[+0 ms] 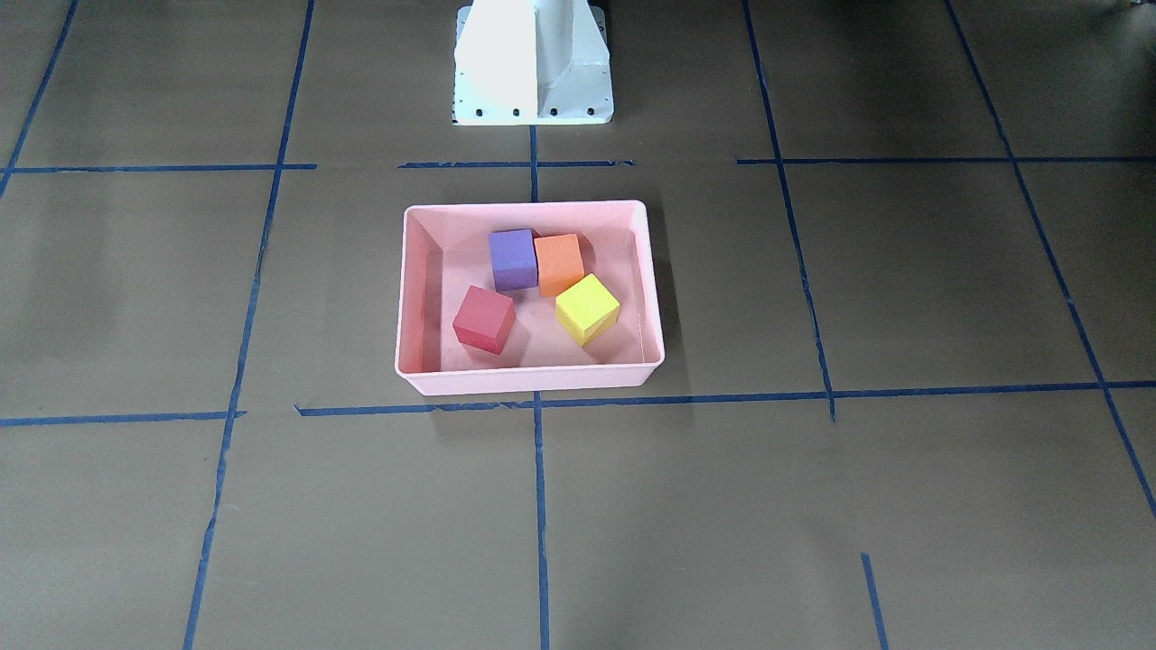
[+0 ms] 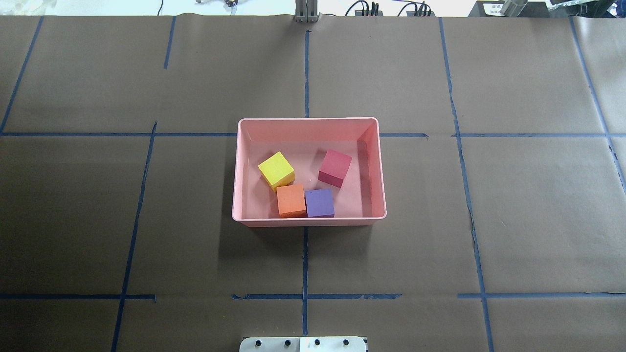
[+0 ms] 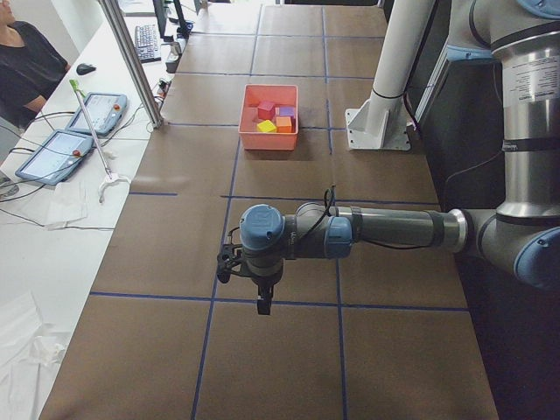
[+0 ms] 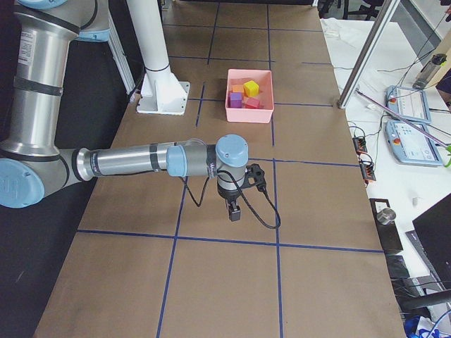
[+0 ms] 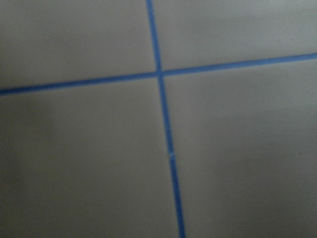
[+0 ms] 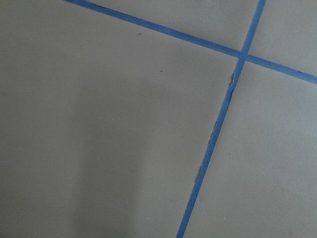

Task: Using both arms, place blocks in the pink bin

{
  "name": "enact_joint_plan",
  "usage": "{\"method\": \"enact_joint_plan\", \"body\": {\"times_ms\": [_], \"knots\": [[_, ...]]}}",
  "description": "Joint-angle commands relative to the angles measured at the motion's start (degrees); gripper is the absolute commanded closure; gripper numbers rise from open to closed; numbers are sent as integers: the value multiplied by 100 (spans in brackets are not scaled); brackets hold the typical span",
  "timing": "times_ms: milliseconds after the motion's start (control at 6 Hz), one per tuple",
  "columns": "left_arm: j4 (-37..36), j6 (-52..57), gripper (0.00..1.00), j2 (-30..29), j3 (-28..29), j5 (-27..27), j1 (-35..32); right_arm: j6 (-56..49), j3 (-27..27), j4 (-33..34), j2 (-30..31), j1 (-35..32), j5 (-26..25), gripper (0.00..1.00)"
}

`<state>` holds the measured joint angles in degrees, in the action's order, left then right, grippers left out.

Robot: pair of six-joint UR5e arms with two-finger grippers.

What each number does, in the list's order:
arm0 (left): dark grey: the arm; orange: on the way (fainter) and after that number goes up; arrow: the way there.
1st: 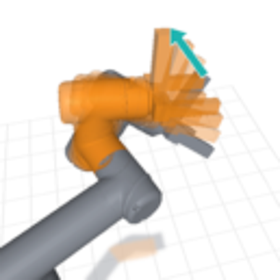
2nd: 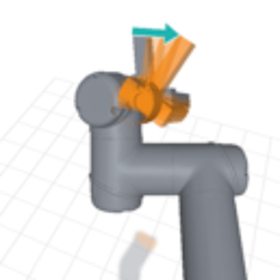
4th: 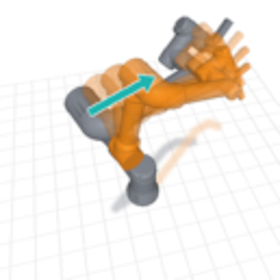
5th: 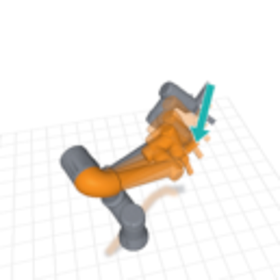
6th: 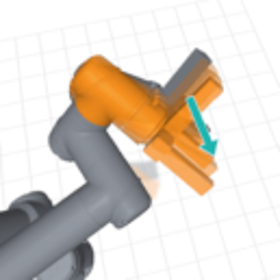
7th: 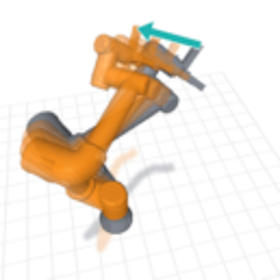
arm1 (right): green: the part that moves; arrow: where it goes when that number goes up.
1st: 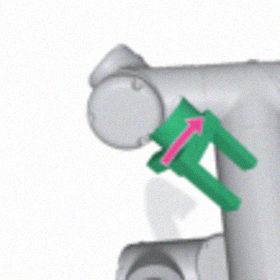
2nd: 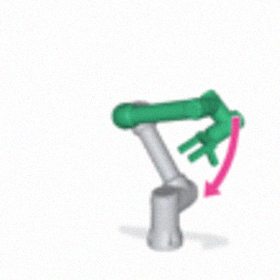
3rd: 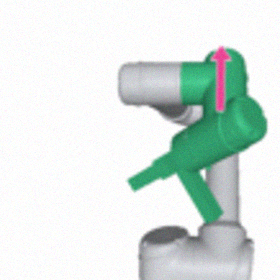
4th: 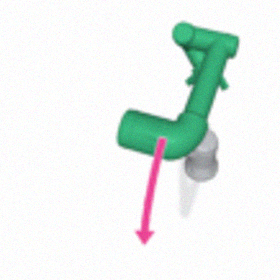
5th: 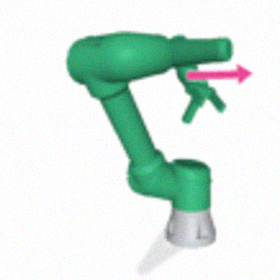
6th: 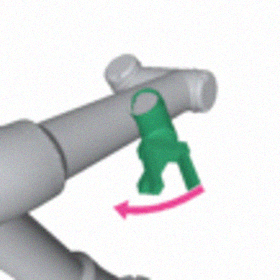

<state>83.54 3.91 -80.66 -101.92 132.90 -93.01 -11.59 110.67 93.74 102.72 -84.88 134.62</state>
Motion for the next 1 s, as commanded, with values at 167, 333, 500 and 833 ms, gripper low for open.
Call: {"method": "enact_joint_plan", "body": {"times_ms": [167, 333, 500, 833], "knots": [[-469, 48, 0, 6, -249, -257, -68, -19, 24, 13, -6, -2, 20, 0], [-470, 13, 0, -3, -258, -247, -51, -19, 16, 13, -7, -2, 20, 0], [-426, 13, 0, -3, -258, -12, -42, -19, -1, 4, 2, -2, 20, 0], [-409, 30, 0, 6, -336, 34, -42, -19, -19, 13, 20, -2, 29, 0]]}}
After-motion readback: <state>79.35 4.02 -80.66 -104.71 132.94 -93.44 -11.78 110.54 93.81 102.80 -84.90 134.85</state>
